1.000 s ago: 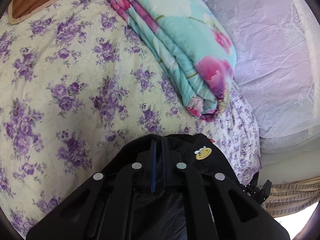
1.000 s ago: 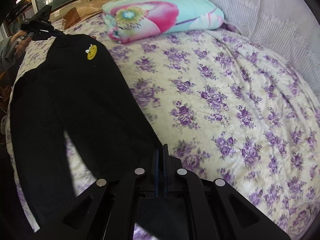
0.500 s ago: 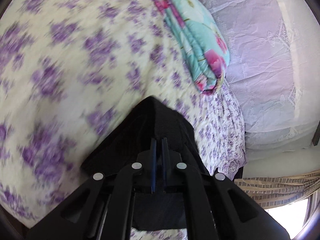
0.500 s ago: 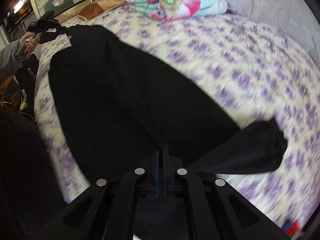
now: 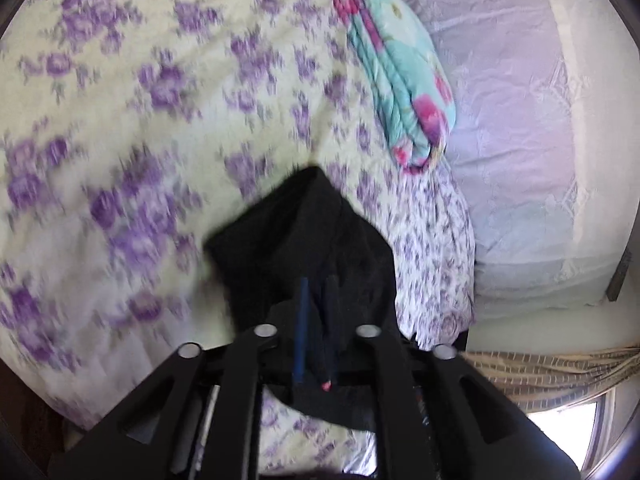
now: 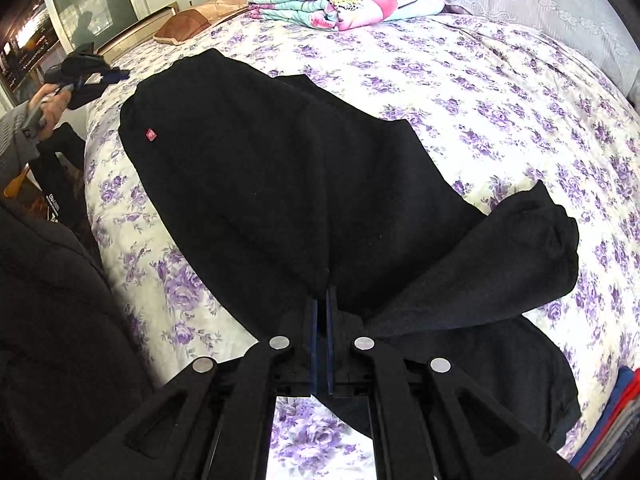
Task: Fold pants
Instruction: 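Lay the pants flat on the bed and open both tools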
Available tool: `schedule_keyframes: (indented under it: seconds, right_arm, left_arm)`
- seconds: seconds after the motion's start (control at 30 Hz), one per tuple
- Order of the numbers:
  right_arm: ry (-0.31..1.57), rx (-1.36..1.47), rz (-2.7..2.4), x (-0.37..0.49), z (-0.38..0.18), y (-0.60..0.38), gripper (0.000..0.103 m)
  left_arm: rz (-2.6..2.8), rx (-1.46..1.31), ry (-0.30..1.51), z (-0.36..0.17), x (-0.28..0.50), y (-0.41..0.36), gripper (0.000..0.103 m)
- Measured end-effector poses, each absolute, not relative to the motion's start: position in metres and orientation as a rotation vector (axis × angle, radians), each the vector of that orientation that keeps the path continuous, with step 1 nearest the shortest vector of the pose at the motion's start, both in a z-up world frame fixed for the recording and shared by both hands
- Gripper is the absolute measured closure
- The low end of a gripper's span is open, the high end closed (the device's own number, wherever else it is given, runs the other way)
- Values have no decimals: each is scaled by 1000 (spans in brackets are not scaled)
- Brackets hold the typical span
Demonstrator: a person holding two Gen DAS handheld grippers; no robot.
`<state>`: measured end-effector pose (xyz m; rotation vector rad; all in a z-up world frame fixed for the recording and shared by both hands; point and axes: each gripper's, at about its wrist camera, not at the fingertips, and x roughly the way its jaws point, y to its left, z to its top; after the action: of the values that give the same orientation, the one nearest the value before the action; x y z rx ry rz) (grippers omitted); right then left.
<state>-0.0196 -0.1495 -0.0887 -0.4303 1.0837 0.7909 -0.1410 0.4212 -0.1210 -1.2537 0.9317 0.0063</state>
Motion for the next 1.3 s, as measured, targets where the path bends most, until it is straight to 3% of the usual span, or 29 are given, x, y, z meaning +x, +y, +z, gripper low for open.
schedule_keyframes:
  seconds: [0.03, 0.07, 0.3, 0.37, 0.53, 0.77, 0.97, 1.07, 1.17, 1.23, 1.3]
  right_arm:
    - [1080, -422, 786, -20, -88, -150, 100]
    - [1077, -413, 783, -20, -87, -150, 100]
    - [1061, -395, 775, -22, -82, -154, 100]
    - [1058, -385, 773, -23, -82, -155, 100]
    - [1053, -374, 771, -24, -82, -156, 100]
    - [1098, -385, 803, -42, -85, -157, 100]
    - [1189, -383, 808, -47, -122, -153, 100]
    - [1220, -363, 793, -46, -134, -152, 99]
    - [1241, -314, 797, -46, -134, -155, 93]
    - [1241, -214, 818, -45, -124, -164, 78]
    - [1193, -82, 804, -41, -103, -178, 71]
  left_arm:
    - [-5, -1260, 946, -123, -141, 414, 66]
    - [-2, -1265, 962, -127, -142, 406, 63]
    - [70, -1261, 960, -136, -124, 395, 63]
    - [111, -1245, 984, -138, -116, 396, 65]
    - [160, -1212, 998, -138, -117, 400, 90]
    - [138, -1162, 952, -109, -138, 408, 92]
    - [187, -1180, 1064, -156, -142, 416, 92]
    - [186, -1252, 1026, -163, -152, 417, 86]
    - [242, -1211, 996, -143, -162, 417, 64]
    - [294, -1085, 952, -113, -167, 413, 60]
    - [282, -979, 914, -85, -166, 403, 60]
